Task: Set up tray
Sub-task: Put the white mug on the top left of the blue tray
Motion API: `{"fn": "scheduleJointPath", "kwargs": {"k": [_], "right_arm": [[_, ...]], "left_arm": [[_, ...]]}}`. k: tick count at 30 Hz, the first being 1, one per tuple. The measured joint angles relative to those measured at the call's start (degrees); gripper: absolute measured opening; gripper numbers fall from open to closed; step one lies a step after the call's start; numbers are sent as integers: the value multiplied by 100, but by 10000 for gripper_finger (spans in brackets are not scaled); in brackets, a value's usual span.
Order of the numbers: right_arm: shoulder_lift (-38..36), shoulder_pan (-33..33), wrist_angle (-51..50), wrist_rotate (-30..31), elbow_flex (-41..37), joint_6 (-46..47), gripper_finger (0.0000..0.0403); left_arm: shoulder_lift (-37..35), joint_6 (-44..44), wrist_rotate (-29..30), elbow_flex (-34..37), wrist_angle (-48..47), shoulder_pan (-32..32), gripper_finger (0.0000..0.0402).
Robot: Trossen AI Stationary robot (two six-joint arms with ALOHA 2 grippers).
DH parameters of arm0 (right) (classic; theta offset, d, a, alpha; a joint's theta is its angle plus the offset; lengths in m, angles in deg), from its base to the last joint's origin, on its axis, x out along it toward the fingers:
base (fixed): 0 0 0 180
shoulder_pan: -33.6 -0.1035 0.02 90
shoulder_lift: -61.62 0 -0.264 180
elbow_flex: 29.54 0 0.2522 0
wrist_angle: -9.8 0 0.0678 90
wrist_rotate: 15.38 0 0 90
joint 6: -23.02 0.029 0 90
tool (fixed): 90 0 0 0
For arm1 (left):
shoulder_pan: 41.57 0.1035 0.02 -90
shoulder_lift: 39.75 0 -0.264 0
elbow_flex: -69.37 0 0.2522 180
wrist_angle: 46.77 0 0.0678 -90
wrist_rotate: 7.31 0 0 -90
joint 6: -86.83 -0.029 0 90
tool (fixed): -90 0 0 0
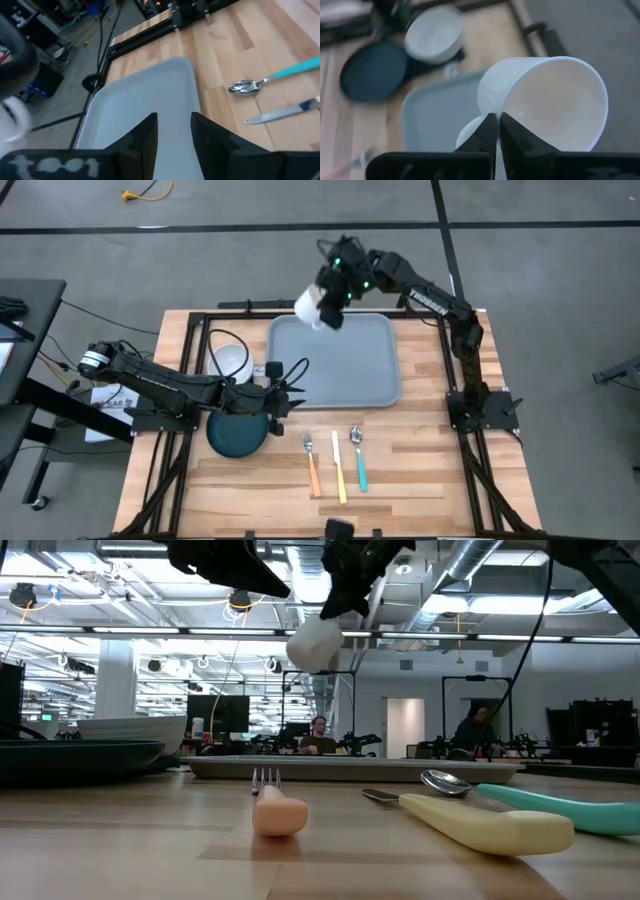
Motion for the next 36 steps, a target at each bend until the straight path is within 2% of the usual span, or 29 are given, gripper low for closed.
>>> {"fn": "scheduleJointPath", "kwargs": {"k": [5, 9, 15, 21, 29, 36], "right_arm": [[0, 305, 591, 3, 0, 529, 0], [-3, 202, 1271, -4, -240, 789, 0], [9, -50, 2246, -71, -766, 1070, 0], [-39, 145, 2817, -92, -1175, 1453, 0], [-48, 559, 3639, -1116, -1442, 2565, 0], [-48, 464, 3926, -1247, -1447, 3234, 0]], "left_arm": [[0, 106, 143, 0, -2, 0, 108], [0, 113, 483, 0, -3, -2, 108], [9, 81, 1539, 0, -19, 0, 108], [9, -117, 2526, 1, -178, -2, 108], [9, -832, 4205, 2, -4, 68, 89], [11, -1325, 4129, 2, 527, 318, 73]]}}
